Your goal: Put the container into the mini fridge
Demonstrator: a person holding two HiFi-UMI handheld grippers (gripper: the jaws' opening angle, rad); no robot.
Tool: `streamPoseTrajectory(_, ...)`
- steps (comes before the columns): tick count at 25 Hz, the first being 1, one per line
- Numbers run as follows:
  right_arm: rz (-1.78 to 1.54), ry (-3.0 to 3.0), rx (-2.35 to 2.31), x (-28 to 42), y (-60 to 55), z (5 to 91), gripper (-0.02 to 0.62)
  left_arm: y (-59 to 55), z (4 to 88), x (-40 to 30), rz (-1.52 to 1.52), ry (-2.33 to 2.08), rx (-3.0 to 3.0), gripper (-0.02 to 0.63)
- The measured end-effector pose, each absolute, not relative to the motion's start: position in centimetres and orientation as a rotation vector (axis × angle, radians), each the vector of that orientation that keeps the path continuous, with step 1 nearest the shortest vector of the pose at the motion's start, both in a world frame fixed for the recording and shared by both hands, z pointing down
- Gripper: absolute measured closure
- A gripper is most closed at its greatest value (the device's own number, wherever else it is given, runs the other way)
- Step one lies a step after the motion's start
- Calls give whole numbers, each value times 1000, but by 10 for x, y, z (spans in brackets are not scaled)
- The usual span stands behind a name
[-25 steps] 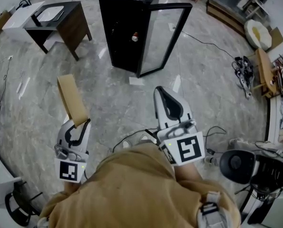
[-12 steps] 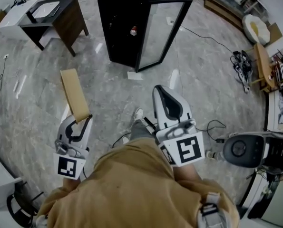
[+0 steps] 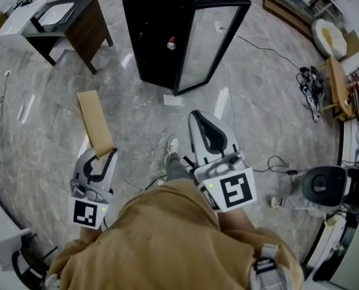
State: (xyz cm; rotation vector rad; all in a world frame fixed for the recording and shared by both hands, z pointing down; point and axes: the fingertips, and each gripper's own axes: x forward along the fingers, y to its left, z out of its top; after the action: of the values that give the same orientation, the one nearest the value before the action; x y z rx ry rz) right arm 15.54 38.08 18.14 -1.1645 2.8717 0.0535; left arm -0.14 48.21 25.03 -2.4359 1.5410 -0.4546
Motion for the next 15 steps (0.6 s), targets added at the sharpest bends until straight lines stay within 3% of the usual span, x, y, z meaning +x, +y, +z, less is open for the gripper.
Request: streamPoseTrajectory(15, 88, 2843, -1116, 115, 212, 157, 594, 309, 228, -14, -428, 1474, -2420, 535)
